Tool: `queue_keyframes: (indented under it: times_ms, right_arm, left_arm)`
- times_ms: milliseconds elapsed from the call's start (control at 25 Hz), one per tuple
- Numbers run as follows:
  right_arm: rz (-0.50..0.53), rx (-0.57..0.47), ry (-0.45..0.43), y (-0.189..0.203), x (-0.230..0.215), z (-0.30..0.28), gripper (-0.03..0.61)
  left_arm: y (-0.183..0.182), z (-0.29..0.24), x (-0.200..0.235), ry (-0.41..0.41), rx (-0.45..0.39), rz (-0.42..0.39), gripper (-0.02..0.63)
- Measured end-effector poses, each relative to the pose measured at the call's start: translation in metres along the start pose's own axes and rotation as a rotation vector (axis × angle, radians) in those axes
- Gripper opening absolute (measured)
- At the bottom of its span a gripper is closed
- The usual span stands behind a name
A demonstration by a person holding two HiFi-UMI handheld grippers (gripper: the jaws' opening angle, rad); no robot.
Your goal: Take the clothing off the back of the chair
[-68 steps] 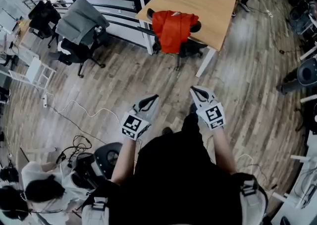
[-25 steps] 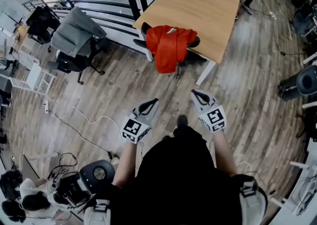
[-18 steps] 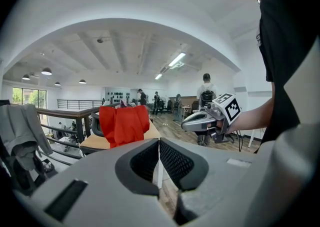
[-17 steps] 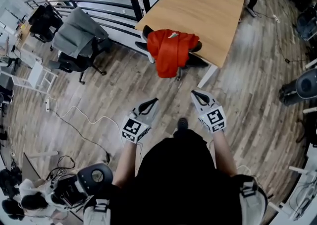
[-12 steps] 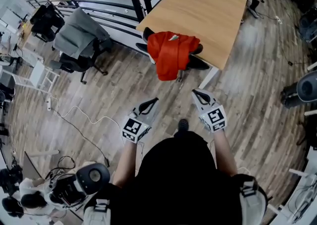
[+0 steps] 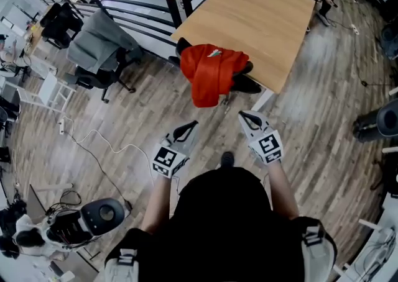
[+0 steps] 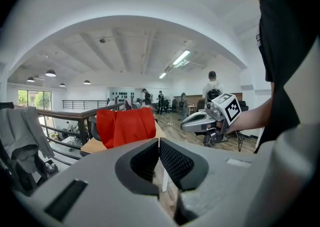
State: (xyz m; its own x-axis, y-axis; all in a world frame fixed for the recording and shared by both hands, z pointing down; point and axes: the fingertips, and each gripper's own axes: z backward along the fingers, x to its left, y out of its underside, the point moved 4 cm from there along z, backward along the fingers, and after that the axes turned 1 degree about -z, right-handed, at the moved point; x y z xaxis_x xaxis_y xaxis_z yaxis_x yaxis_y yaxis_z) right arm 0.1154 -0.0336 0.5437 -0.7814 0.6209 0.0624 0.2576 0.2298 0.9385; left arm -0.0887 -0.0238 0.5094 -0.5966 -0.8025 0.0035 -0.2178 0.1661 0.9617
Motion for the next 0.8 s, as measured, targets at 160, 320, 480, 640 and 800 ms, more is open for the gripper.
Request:
queue_keyframes:
  times_ms: [160, 320, 480, 640, 800]
  right_arm:
    - [0.047, 0.004, -0.030, 0.002, -0.013, -0.006, 0.005]
    - [0.046, -0.004, -0.058, 0.001, -0.024, -0.014, 0.008]
    - [0.058, -0.027, -0.087, -0.006, -0.030, -0.023, 0.009]
    - [0.055, -0.049, -0.105, -0.012, -0.032, -0.030, 0.022]
    - [0.043, -0.070, -0.117, -0.014, -0.036, -0.039, 0.080]
  left_arm:
    - [-0.001, -0.018, -0.004, -0.004, 0.016, 0.014, 0.009]
    - [-0.001, -0.031, -0.003, -0.025, 0.009, 0.012, 0.009]
    - [-0.002, -0.040, -0.001, -0.041, 0.009, 0.015, 0.009]
    - [-0.001, -0.043, 0.001, -0.046, 0.022, 0.018, 0.009]
    - [-0.005, -0.045, 0.011, -0.073, 0.012, -0.007, 0.009]
